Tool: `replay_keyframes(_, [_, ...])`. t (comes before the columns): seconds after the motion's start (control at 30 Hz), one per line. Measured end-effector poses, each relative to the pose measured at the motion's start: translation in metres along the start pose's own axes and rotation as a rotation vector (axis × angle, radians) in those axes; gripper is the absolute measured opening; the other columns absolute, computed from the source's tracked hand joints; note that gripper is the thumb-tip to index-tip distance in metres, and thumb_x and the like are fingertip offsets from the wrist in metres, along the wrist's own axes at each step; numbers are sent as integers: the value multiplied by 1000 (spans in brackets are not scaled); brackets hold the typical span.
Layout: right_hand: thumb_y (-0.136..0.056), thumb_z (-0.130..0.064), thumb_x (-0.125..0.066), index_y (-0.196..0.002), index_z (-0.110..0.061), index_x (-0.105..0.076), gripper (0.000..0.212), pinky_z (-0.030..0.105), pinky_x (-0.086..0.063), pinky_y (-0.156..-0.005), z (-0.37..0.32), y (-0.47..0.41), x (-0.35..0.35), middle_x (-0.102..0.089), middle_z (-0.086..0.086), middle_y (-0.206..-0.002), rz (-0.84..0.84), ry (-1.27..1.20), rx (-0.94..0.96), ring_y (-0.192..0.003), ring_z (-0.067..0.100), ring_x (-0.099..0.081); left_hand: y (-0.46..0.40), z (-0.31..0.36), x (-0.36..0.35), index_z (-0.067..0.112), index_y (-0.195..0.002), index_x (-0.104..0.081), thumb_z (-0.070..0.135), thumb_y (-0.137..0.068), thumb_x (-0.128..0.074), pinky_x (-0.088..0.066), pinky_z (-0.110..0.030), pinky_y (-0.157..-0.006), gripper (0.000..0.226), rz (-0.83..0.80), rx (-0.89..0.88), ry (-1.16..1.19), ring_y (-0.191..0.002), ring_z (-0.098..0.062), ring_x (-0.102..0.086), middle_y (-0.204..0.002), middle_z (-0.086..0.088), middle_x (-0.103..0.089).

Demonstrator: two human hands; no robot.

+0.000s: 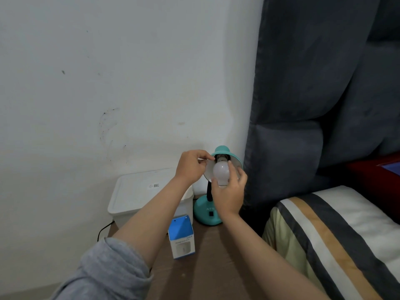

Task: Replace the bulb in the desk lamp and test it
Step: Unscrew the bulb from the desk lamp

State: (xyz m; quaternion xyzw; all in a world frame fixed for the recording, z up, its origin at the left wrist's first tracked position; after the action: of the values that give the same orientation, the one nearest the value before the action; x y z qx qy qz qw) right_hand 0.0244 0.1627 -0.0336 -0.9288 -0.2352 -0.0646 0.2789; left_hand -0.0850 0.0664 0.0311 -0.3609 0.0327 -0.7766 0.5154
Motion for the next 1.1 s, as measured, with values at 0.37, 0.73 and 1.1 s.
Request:
replay_keyframes(0.37, [-82,-20,-67,-124,-13,-54,44,25,-42,-71,-2,-7,0,-51,8,-123,-1,-53,-81,-100,21,-56,1,1,0,10,-85,-74,-9,-81,-54,-42,1,-66,28,6,4,14,-70,-8,-61,-85,1,-69])
replay_keyframes(0.73, [-72,-1,-62,-113,-26,-64,49,29,-42,-68,-4,-13,-3,-53,-2,-127,8,78,34,-102,29,-44,1,0,0,12,-84,-75,-7,-81,-55,-45,-1,-69,27,1,1,9,-76,-10,-65,-89,-3,-73])
replay_keyframes(1.1, [-79,-21,-71,-136,-19,-45,62,37,-51,-85,8,5,1,-44,12,-137,26,-36,-81,-113,30,-55,1,-1,-1,12,-82,-75,-7,-81,-57,-43,0,-66,26,17,16,41,-73,-8,-63,-85,-1,-72])
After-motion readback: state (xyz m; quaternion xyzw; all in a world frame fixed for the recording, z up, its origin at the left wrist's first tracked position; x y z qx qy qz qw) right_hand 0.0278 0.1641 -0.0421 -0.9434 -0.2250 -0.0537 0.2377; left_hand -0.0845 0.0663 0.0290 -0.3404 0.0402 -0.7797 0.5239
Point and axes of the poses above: each hand's wrist, its own y-axis away from the middle knuckle, its own x-axis out of the back of the hand, z = x × y, the point moved 8 cm from there along -y, towards the middle knuckle
